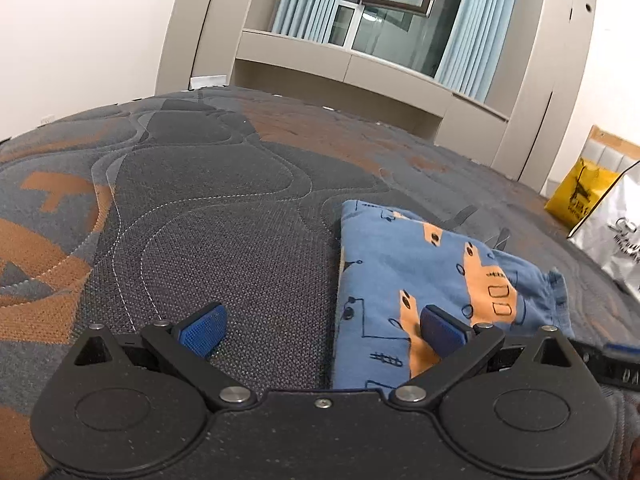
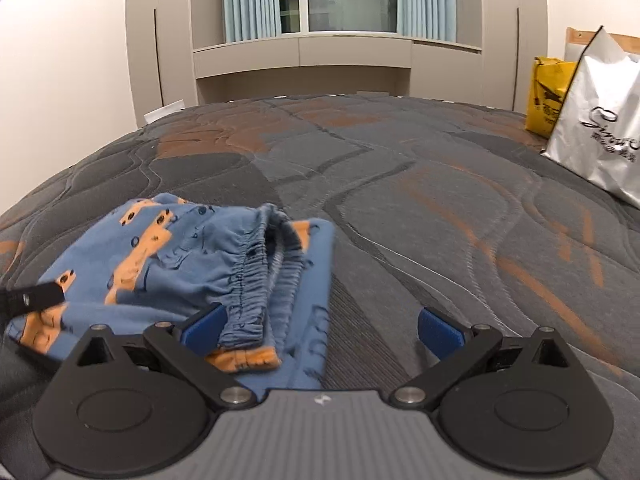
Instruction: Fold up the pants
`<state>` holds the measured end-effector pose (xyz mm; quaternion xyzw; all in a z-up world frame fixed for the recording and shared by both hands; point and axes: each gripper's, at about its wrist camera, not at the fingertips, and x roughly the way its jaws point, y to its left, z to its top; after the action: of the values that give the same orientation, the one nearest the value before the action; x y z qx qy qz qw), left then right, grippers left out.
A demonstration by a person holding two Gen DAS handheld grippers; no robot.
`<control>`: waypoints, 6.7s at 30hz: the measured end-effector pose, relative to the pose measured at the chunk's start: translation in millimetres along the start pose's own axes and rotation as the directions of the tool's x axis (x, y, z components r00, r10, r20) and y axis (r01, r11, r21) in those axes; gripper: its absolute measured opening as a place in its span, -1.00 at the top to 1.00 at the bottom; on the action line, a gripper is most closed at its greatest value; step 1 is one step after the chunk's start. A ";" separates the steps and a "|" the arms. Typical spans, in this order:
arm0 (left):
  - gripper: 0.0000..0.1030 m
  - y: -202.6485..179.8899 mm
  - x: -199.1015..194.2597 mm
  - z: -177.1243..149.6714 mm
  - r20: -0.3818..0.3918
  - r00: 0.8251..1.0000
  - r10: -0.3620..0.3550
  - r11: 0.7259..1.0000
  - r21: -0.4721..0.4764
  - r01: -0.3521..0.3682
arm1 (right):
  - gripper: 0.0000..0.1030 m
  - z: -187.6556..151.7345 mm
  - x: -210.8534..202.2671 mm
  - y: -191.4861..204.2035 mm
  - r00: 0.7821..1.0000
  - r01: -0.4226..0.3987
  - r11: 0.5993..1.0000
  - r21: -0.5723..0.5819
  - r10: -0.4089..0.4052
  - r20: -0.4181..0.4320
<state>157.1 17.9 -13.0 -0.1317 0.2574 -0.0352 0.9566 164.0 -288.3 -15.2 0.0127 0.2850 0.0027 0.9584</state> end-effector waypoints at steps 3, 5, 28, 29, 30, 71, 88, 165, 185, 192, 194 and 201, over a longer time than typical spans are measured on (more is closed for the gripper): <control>-0.99 4.2 -0.6 3.0 0.004 1.000 -0.023 1.000 -0.003 0.023 | -1.00 -5.7 -4.3 1.4 1.000 -0.001 1.000 0.000 0.001 -0.004; -0.99 7.5 -4.0 6.9 0.009 1.000 -0.023 1.000 0.018 0.022 | -1.00 -6.1 -9.7 2.8 1.000 0.004 1.000 -0.015 -0.004 -0.002; -0.99 5.0 -5.3 -0.7 -0.053 0.999 -0.002 0.995 0.099 0.008 | -1.00 31.0 49.4 -5.2 0.996 -0.062 0.998 -0.014 0.063 0.063; -0.99 5.9 -7.1 -3.8 -0.050 0.999 -0.002 0.995 0.102 0.007 | -1.00 29.6 50.4 -11.6 0.995 -0.079 0.997 0.023 0.078 0.056; -0.99 7.8 -8.4 -5.4 -0.045 0.999 -0.003 0.995 0.098 0.008 | -1.00 30.7 51.4 -19.2 0.995 -0.093 0.995 0.044 0.091 0.050; -0.99 -10.8 49.8 50.7 -0.050 0.998 0.036 0.987 0.161 -0.027 | -1.00 28.6 16.1 -31.2 0.991 -0.075 0.995 0.060 0.067 0.119; -0.99 -19.1 28.0 8.8 -0.066 0.997 -0.040 0.992 0.121 0.047 | -0.99 -11.0 0.0 -26.0 0.992 -0.121 0.984 0.132 0.114 0.054; -0.99 -20.9 27.2 8.4 -0.068 0.997 -0.032 0.991 0.127 0.041 | -0.99 -12.5 -2.1 -21.9 0.992 -0.117 0.984 0.136 0.109 0.064; -0.86 -21.7 47.6 39.2 -0.134 0.988 -0.082 0.991 0.098 0.096 | -0.83 51.3 76.9 -46.1 0.927 -0.363 0.912 0.192 0.373 -0.020; 0.26 -21.7 44.7 41.2 -0.163 0.975 -0.154 0.984 0.061 0.166 | 0.06 45.8 67.8 -46.0 0.909 -0.408 0.891 0.202 0.416 0.001; 0.56 -21.8 43.0 41.1 -0.146 0.980 -0.139 0.987 0.058 0.148 | 0.25 45.8 64.8 -43.0 0.907 -0.415 0.887 0.202 0.422 0.010; 0.88 -30.1 34.7 58.8 -0.067 0.987 -0.149 0.986 0.072 0.154 | 0.58 60.4 42.8 -24.0 0.916 -0.399 0.908 0.124 0.390 0.091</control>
<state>216.7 -2.0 27.3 -0.1130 0.2743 -0.1215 0.9472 232.8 -313.1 11.4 0.1374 0.2451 0.1758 0.9435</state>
